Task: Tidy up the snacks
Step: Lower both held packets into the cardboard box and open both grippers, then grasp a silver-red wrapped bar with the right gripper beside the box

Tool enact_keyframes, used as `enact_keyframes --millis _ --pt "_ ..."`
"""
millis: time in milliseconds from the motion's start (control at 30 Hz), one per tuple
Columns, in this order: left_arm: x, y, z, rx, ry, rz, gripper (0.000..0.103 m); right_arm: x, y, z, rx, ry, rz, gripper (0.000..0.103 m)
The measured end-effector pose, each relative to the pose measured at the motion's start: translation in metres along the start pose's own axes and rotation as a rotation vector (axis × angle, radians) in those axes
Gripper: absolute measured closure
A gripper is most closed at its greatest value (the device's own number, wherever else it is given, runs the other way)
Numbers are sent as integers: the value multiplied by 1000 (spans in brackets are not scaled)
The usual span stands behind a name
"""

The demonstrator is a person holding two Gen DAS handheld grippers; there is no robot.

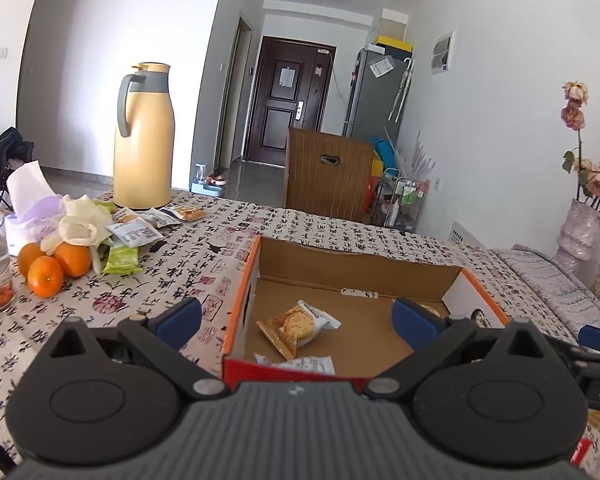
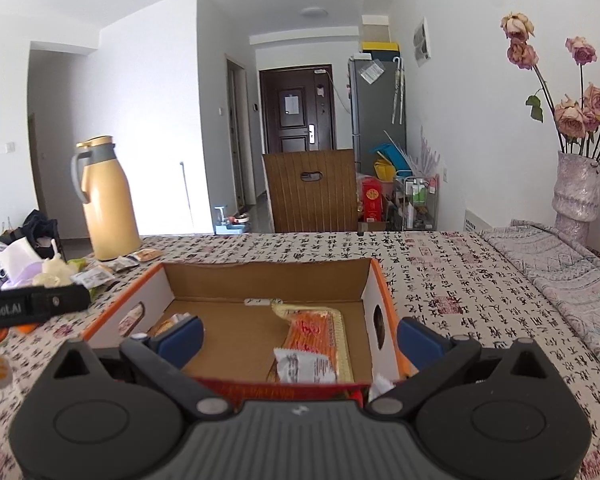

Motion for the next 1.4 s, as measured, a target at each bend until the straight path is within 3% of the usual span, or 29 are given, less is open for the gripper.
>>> enact_keyframes --millis 233,433,833,1167,1400 --pt "-23 31 -19 -10 -3 -3 0 -25 35 -2 18 18 1 0" --pt "-52 46 -36 6 -19 -45 0 -55 49 -2 28 1 -54 0" --pt "-105 70 -57 17 -25 -113 0 -106 83 7 -46 18 -96 0" --pt "-103 75 -57 27 -26 -111 0 -87 66 28 -95 50 -73 0" --pt "-100 80 -53 40 -32 -102 0 -74 22 15 -34 154 -118 12"
Point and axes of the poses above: each gripper's, at about its wrist camera, not at the fingertips, and y roughly against the way its jaws point, z to its right, x to its top, the point moved 7 cm from there along -y, roughly the way its jaws point, and after that the axes turned 1 degree about y, right-handed, at the moved point
